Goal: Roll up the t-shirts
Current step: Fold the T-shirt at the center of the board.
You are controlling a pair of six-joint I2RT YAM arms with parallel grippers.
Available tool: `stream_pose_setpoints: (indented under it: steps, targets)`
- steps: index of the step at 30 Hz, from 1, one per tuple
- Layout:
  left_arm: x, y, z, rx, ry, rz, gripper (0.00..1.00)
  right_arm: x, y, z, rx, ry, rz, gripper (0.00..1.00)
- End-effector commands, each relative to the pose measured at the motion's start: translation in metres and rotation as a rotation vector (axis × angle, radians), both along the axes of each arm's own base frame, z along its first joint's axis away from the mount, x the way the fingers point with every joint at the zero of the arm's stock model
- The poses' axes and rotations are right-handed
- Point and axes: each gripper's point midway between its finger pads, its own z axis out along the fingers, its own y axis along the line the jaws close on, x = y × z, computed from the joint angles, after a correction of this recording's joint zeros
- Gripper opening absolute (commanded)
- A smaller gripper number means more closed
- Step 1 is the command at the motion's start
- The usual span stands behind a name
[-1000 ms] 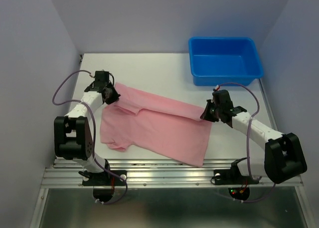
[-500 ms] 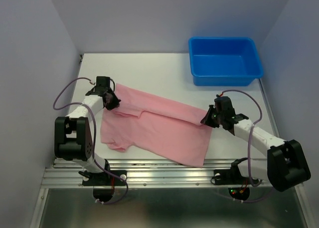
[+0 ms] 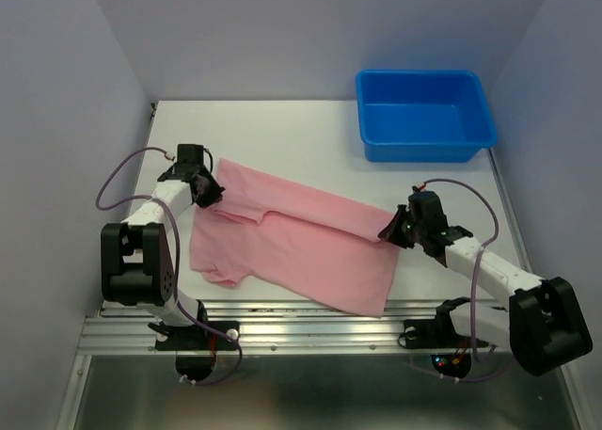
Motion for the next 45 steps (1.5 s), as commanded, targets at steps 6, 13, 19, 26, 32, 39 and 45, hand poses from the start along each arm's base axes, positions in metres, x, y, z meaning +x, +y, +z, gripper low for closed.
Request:
stream_pose_setpoints:
  steps: [6, 13, 19, 26, 32, 39, 45]
  targets:
    - [0.017, 0.007, 0.033, 0.020, -0.073, 0.007, 0.00, 0.008, -0.002, 0.025, 0.027, -0.122, -0.045, 0.01]
    - [0.018, 0.008, 0.025, 0.023, -0.050, 0.003, 0.00, -0.003, 0.001, 0.007, 0.044, -0.073, -0.049, 0.01]
    - [0.013, 0.008, 0.018, 0.024, -0.025, -0.021, 0.09, -0.016, 0.002, -0.007, 0.062, -0.010, -0.063, 0.37]
    - [0.015, 0.014, 0.029, 0.040, -0.040, -0.007, 0.78, -0.014, -0.025, 0.006, -0.072, 0.023, -0.165, 0.73]
    - [0.029, 0.028, 0.069, 0.122, -0.127, 0.045, 0.75, 0.012, -0.043, 0.053, -0.148, -0.089, -0.252, 0.65]
    - [0.049, -0.005, 0.076, 0.111, -0.150, -0.051, 0.62, 0.027, -0.042, 0.042, -0.179, -0.043, -0.284, 0.39]
    - [0.064, -0.039, 0.055, 0.069, -0.119, -0.144, 0.52, 0.035, -0.034, 0.010, -0.222, 0.030, -0.224, 0.18]
